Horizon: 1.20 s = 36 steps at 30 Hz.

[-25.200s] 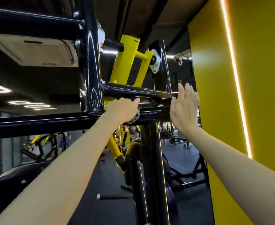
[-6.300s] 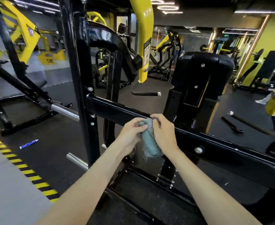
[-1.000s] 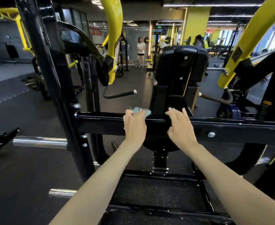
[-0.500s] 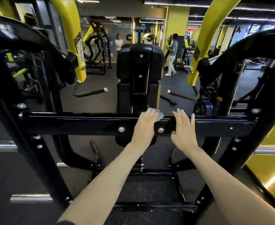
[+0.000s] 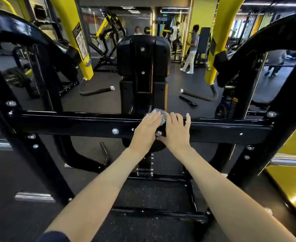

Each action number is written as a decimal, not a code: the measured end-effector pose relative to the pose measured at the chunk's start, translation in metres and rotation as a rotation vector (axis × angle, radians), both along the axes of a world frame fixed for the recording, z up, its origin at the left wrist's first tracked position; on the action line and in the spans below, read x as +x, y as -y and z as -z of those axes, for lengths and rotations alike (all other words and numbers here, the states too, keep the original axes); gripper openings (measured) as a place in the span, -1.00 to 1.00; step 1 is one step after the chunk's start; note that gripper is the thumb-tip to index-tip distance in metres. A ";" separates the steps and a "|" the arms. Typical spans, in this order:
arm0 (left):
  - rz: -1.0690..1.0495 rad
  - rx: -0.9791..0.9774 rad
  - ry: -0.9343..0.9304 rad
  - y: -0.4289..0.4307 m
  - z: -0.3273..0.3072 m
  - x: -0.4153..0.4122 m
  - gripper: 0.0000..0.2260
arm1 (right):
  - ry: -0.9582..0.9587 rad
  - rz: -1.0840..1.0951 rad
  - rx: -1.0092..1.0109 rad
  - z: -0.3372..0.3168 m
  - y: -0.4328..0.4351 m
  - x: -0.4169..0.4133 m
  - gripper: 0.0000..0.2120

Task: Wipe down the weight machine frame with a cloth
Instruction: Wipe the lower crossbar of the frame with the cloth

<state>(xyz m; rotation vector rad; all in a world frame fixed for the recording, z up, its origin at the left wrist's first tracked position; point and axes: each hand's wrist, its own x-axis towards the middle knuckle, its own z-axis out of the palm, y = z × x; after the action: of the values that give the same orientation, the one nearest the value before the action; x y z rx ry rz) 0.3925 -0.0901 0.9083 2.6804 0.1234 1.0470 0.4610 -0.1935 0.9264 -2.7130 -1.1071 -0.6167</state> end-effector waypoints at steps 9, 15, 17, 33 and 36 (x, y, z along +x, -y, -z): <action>0.076 0.715 -0.087 -0.094 0.040 -0.064 -0.60 | 0.049 0.031 -0.090 0.000 -0.005 -0.005 -0.02; -0.100 0.992 -0.124 -0.091 0.039 -0.067 -0.60 | 0.225 0.084 -0.144 0.005 -0.010 -0.007 -0.03; -0.202 1.014 -0.080 -0.111 0.046 -0.089 -0.59 | 0.205 0.088 -0.117 0.007 -0.012 -0.008 -0.11; -0.421 0.927 -0.265 -0.047 0.064 -0.079 -0.50 | 0.134 0.066 0.010 0.015 -0.013 -0.007 -0.17; -0.476 0.892 -0.358 -0.042 0.057 -0.090 -0.41 | 0.119 0.070 0.019 0.014 -0.014 -0.009 -0.18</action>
<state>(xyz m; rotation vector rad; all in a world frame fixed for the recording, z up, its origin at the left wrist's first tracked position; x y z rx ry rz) 0.3026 -0.0478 0.8513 3.7757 0.4812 0.8380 0.4521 -0.1794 0.9121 -2.7405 -1.0295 -0.8047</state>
